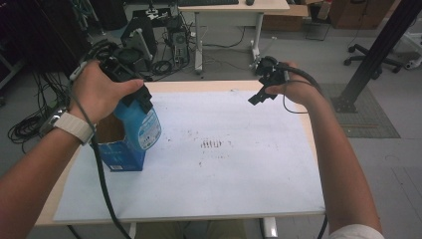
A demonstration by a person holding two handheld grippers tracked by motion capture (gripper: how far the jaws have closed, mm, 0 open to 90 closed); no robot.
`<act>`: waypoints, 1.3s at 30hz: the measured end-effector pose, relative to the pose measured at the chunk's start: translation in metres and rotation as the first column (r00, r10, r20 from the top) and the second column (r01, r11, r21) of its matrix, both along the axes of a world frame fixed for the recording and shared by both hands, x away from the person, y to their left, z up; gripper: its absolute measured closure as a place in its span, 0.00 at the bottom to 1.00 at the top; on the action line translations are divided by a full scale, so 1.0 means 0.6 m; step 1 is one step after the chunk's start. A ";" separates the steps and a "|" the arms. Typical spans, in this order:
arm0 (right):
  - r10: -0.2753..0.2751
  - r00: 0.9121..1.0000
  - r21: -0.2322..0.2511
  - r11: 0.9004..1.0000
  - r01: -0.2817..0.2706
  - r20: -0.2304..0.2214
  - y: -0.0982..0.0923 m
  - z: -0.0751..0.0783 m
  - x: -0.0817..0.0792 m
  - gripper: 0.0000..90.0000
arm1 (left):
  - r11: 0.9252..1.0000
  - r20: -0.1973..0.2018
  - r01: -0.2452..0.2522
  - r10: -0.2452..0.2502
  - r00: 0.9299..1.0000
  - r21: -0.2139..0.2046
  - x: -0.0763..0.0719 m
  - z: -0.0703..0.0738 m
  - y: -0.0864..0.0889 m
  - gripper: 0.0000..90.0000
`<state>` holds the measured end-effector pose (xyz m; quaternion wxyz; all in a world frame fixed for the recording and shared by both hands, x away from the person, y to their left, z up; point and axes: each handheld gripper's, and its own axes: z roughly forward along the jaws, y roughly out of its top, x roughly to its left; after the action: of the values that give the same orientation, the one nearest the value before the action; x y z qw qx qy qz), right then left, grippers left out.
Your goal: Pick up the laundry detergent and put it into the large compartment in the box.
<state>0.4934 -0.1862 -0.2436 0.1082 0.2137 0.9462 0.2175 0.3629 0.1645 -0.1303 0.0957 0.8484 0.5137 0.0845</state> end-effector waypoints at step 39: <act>-0.007 1.000 0.007 1.000 0.007 0.006 -0.008 0.003 0.001 0.09 | 0.972 0.026 -0.233 0.233 0.972 -0.021 0.034 0.079 0.083 0.41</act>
<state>0.4937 -0.1911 -0.2416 0.1109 0.2169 0.9443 0.2211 0.3833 0.2142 -0.0831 0.0998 0.7802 0.6090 0.1026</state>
